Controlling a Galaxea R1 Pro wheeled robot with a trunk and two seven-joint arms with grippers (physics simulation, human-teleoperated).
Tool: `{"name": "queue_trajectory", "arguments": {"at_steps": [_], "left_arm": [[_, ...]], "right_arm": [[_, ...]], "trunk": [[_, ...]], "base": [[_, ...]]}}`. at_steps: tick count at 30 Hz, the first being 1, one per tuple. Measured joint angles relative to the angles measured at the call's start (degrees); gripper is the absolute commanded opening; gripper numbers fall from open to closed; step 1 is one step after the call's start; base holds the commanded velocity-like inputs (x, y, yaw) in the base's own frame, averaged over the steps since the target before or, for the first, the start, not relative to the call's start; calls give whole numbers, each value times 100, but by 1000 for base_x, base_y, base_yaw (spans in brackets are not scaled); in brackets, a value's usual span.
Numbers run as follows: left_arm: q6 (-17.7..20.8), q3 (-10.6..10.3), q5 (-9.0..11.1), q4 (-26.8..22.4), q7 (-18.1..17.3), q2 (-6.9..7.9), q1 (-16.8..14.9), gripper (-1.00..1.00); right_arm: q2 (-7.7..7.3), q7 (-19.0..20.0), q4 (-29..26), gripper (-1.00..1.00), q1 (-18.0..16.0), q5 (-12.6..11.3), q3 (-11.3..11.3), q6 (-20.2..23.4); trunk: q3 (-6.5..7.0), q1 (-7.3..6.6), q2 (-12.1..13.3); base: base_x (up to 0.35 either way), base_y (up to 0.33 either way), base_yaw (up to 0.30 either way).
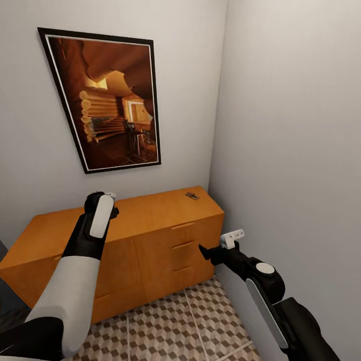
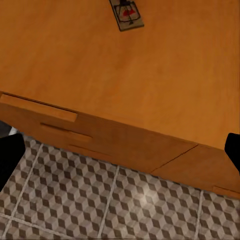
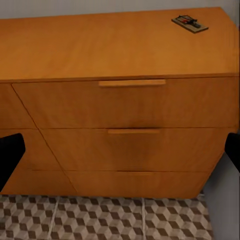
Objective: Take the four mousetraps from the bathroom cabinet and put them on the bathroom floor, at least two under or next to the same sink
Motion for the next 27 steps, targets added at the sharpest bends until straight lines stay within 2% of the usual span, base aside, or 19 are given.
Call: {"name": "queue_trajectory", "arguments": {"at_steps": [4, 8, 15, 27], "left_arm": [[-11, 207, -6, -35, 77, 17, 148, 100], [-149, 296, -4, -78, 215, 27, 290, 100], [-309, 335, 1, -97, 297, 76, 370, 100], [-363, 348, 3, -102, 317, 123, 459, 100]], "right_arm": [[0, 0, 0, 100, 0, 0, 0, 0], [3, 0, 0, 100, 0, 6, 17, -1], [11, -3, 0, 100, 0, 10, 59, -1], [31, -9, 8, 100, 0, 17, 90, -1]], "trunk": [[0, 0, 0], [0, 0, 0], [0, 0, 0], [0, 0, 0]], "base": [[348, -89, 0], [344, 2, 0], [289, 162, 0], [242, 247, 0]]}}
